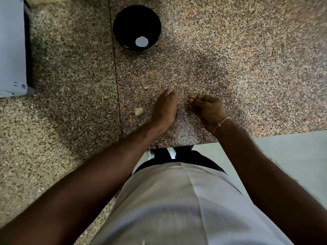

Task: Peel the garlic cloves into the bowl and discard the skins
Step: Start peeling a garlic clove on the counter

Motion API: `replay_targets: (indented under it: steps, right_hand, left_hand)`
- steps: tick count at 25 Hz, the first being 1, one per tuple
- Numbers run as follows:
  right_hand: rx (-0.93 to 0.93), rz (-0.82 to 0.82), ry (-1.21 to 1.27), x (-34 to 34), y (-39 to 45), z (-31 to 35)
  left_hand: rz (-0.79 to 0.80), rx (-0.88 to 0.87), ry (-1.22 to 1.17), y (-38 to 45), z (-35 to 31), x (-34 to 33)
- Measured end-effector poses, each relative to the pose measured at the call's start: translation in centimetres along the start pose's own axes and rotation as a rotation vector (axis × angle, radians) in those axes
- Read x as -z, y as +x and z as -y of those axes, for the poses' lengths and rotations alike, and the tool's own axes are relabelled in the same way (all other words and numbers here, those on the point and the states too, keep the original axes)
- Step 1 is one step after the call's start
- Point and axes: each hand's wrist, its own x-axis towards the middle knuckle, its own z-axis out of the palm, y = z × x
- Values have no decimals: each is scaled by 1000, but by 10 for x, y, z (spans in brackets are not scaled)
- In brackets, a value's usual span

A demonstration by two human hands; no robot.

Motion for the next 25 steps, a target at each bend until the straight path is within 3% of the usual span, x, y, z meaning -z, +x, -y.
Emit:
replay_targets:
  steps: [4, 9, 12, 20, 25]
  right_hand:
    - [-11, 53, 19, -10, -2, -3]
    - [-41, 188, -13, -25, -6, 0]
    - [-67, 293, -64, -25, -11, 6]
    - [-233, 737, -433, -9, -31, 4]
    - [-300, 961, -664, -2, -66, -33]
  left_hand:
    - [-40, 102, -361, -28, 20, 9]
    - [-134, 458, -924, -55, 36, 10]
    - [-228, 584, -1229, -71, 23, 5]
    - [-739, 824, -1460, -159, -49, -36]
    - [-1083, 1016, -1601, -236, -92, -73]
